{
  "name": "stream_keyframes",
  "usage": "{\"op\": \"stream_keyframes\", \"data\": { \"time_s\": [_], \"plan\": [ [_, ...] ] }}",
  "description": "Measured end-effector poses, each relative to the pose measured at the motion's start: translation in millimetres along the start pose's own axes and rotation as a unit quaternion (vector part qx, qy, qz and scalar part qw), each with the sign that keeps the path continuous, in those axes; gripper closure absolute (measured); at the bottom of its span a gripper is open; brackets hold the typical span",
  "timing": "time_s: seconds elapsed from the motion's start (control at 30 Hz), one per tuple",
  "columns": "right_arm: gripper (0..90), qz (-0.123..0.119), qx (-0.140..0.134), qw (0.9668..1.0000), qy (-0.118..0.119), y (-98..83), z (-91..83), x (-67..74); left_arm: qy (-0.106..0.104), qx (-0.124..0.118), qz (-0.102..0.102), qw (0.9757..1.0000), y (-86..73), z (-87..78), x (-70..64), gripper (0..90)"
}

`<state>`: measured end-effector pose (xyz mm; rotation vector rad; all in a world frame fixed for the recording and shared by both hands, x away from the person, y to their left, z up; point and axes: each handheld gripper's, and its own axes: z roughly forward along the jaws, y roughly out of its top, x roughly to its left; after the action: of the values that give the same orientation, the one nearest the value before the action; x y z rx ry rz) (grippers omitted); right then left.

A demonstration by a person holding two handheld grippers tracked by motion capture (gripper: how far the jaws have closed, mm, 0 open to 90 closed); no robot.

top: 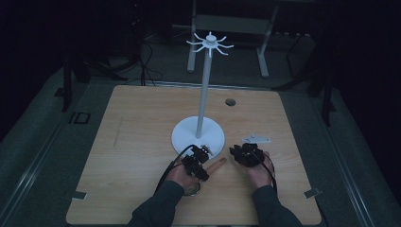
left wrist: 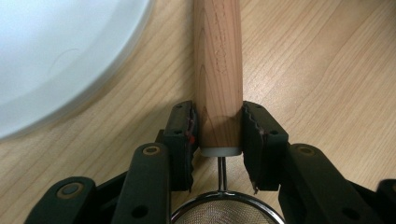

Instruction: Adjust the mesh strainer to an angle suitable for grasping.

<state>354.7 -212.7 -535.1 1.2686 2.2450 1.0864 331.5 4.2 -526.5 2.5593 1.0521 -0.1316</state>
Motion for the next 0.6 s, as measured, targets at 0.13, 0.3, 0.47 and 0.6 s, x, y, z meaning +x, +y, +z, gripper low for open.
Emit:
{"op": "stream_keyframes", "data": {
  "time_s": [0.13, 0.3, 0.47, 0.6],
  "plan": [
    [71.0, 0.002, -0.003, 1.0, 0.001, 0.2, -1.6, -0.6, -0.004, 0.01, 0.004, 0.9999, 2.2, 0.1, 0.7, 65.6],
    [70.4, 0.003, -0.008, 1.0, 0.001, 0.0, -4.9, -1.9, -0.001, 0.01, 0.012, 0.9999, 2.4, -0.7, -0.3, 68.0],
    [69.6, 0.001, -0.012, 0.9999, -0.002, -1.4, -8.7, -3.7, 0.004, -0.001, 0.01, 0.9999, 1.3, -3.5, -1.3, 68.3],
    [68.4, 0.01, -0.018, 0.9997, -0.008, -3.9, -12.9, -8.1, 0.005, -0.011, 0.007, 0.9999, -0.2, -7.7, -1.3, 68.5]
  ]
}}
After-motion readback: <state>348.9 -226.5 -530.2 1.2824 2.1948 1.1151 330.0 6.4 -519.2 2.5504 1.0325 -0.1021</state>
